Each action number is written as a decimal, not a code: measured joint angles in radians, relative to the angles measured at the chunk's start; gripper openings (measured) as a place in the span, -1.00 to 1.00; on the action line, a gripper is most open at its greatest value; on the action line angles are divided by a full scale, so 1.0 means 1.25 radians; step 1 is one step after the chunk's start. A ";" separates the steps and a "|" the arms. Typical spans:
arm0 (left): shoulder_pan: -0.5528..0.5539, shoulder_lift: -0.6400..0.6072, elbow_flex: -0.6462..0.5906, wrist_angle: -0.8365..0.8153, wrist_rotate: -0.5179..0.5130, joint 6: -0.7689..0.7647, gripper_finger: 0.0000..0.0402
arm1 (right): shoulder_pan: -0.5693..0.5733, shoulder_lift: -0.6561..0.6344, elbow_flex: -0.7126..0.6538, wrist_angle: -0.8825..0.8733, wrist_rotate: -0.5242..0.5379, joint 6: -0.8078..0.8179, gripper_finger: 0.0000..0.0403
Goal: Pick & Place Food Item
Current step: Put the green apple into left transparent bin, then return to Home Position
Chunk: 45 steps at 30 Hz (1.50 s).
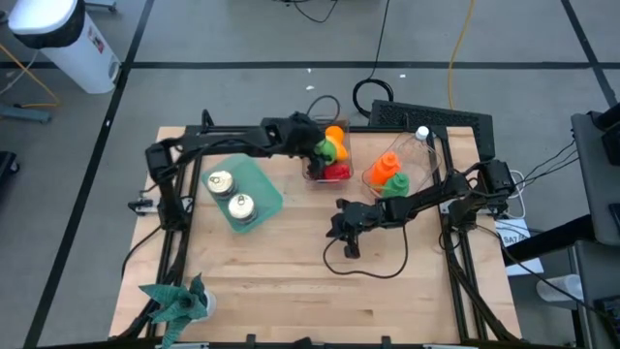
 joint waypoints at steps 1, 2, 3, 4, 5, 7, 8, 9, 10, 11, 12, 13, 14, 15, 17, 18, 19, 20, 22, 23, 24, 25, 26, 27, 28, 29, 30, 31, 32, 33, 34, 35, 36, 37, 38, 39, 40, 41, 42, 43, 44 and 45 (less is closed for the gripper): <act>0.002 0.015 0.000 0.006 0.002 0.000 0.51 | 0.000 0.000 0.000 -0.007 0.001 0.002 -1.00; 0.003 0.028 0.000 0.005 0.002 -0.003 0.52 | 0.000 0.000 -0.002 -0.005 0.001 0.005 -1.00; 0.004 0.040 0.000 0.005 0.004 -0.009 0.54 | 0.000 0.000 -0.007 0.002 0.002 0.010 -1.00; 0.004 0.050 0.000 0.005 0.012 -0.011 0.57 | 0.000 0.000 -0.012 0.009 0.003 0.016 -1.00; 0.004 0.058 0.000 -0.003 0.028 -0.006 0.61 | 0.000 0.000 -0.017 0.018 0.002 0.023 -1.00; 0.003 0.066 0.000 -0.011 0.043 0.011 0.72 | 0.000 0.000 -0.029 0.051 0.003 0.032 -1.00; 0.001 0.066 0.000 -0.012 0.047 0.013 0.79 | 0.000 0.000 -0.036 0.073 0.003 0.039 -1.00; -0.002 0.066 0.000 -0.015 0.049 0.014 0.87 | 0.000 0.000 -0.043 0.096 0.003 0.045 -1.00; -0.005 0.066 0.000 -0.016 0.047 0.018 0.92 | 0.000 0.000 -0.052 0.119 0.003 0.050 -1.00; -0.007 0.062 0.000 -0.017 0.040 0.026 0.95 | 0.000 0.000 -0.059 0.137 0.003 0.055 -1.00; -0.010 0.056 0.000 -0.022 0.025 0.037 0.95 | 0.000 0.000 -0.068 0.154 0.003 0.060 -1.00; -0.011 0.046 0.000 -0.026 0.014 0.048 0.93 | 0.000 0.000 -0.074 0.168 0.003 0.062 -1.00; -0.014 0.035 0.000 -0.026 0.006 0.055 0.91 | 0.000 0.000 -0.078 0.180 0.003 0.062 -1.00; -0.015 0.022 0.000 -0.022 0.001 0.058 0.90 | 0.000 0.000 -0.080 0.185 0.003 0.062 -1.00; -0.015 -0.007 0.000 -0.023 -0.005 0.071 0.89 | 0.000 0.000 -0.081 0.187 0.003 0.062 -1.00; -0.018 -0.022 0.000 -0.019 -0.007 0.082 0.89 | 0.000 0.000 -0.081 0.187 0.003 0.062 -1.00; -0.021 -0.037 0.000 -0.015 -0.014 0.093 0.90 | 0.000 0.000 -0.081 0.187 0.003 0.062 -1.00; -0.024 -0.052 0.000 -0.016 -0.024 0.099 0.92 | 0.000 0.000 -0.081 0.187 0.003 0.062 -1.00; -0.030 -0.087 0.000 -0.021 -0.054 0.107 0.97 | -0.002 0.000 -0.081 0.185 0.003 0.060 -1.00; -0.033 -0.106 0.000 -0.030 -0.066 0.108 0.98 | -0.002 0.000 -0.081 0.182 0.003 0.060 -1.00; -0.035 -0.128 0.000 -0.048 -0.073 0.111 0.98 | -0.004 0.000 -0.081 0.179 0.003 0.060 -1.00; -0.036 -0.152 0.000 -0.076 -0.075 0.116 0.96 | -0.004 0.000 -0.081 0.176 0.003 0.059 -1.00; -0.037 -0.177 0.000 -0.103 -0.080 0.120 0.93 | -0.004 0.000 -0.081 0.172 0.003 0.058 -1.00; -0.041 -0.207 0.000 -0.131 -0.088 0.125 0.89 | -0.004 0.000 -0.081 0.168 0.003 0.055 -1.00; -0.044 -0.239 0.000 -0.170 -0.094 0.131 0.84 | -0.004 0.000 -0.081 0.164 0.003 0.051 -1.00; -0.048 -0.275 0.000 -0.211 -0.102 0.137 0.77 | -0.004 0.000 -0.082 0.162 0.002 0.048 -1.00; -0.054 -0.311 0.000 -0.247 -0.111 0.141 0.69 | -0.004 0.000 -0.082 0.163 0.001 0.047 -1.00; -0.060 -0.346 0.001 -0.287 -0.120 0.143 0.60 | -0.004 0.000 -0.086 0.170 0.001 0.044 -1.00; -0.067 -0.379 0.001 -0.330 -0.131 0.144 0.50 | -0.006 0.000 -0.092 0.185 0.000 0.037 -1.00; -0.074 -0.412 0.001 -0.372 -0.140 0.143 0.39 | -0.008 0.000 -0.099 0.201 0.000 0.028 -1.00; -0.080 -0.445 0.001 -0.409 -0.150 0.140 0.27 | -0.010 0.000 -0.109 0.226 -0.001 0.025 -1.00; -0.088 -0.476 0.001 -0.442 -0.162 0.133 0.15 | -0.014 0.000 -0.119 0.254 -0.001 0.025 -1.00; -0.096 -0.507 0.000 -0.469 -0.176 0.123 0.01 | -0.021 0.000 -0.129 0.287 -0.001 0.025 -1.00; -0.101 -0.538 -0.006 -0.481 -0.192 0.115 -0.13 | -0.030 0.000 -0.137 0.318 -0.001 0.026 -1.00; -0.107 -0.574 -0.018 -0.482 -0.205 0.107 -0.27 | -0.040 -0.006 -0.144 0.338 -0.001 0.030 -1.00; -0.111 -0.612 -0.035 -0.480 -0.211 0.103 -0.41 | -0.052 -0.018 -0.151 0.344 -0.003 0.034 -1.00; -0.115 -0.652 -0.057 -0.476 -0.212 0.102 -0.55 | -0.065 -0.033 -0.154 0.342 -0.003 0.038 -1.00; -0.117 -0.694 -0.080 -0.467 -0.212 0.102 -0.70 | -0.081 -0.049 -0.154 0.335 -0.004 0.039 -1.00; -0.118 -0.735 -0.104 -0.451 -0.213 0.101 -0.83 | -0.097 -0.073 -0.153 0.316 -0.004 0.039 -1.00; -0.119 -0.775 -0.131 -0.437 -0.212 0.099 -0.91 | -0.113 -0.103 -0.154 0.283 -0.004 0.037 -1.00; -0.119 -0.815 -0.159 -0.426 -0.213 0.095 -0.94 | -0.130 -0.136 -0.155 0.260 -0.004 0.031 -1.00; -0.119 -0.855 -0.188 -0.413 -0.214 0.094 -0.94 | -0.147 -0.169 -0.155 0.246 -0.003 0.024 -1.00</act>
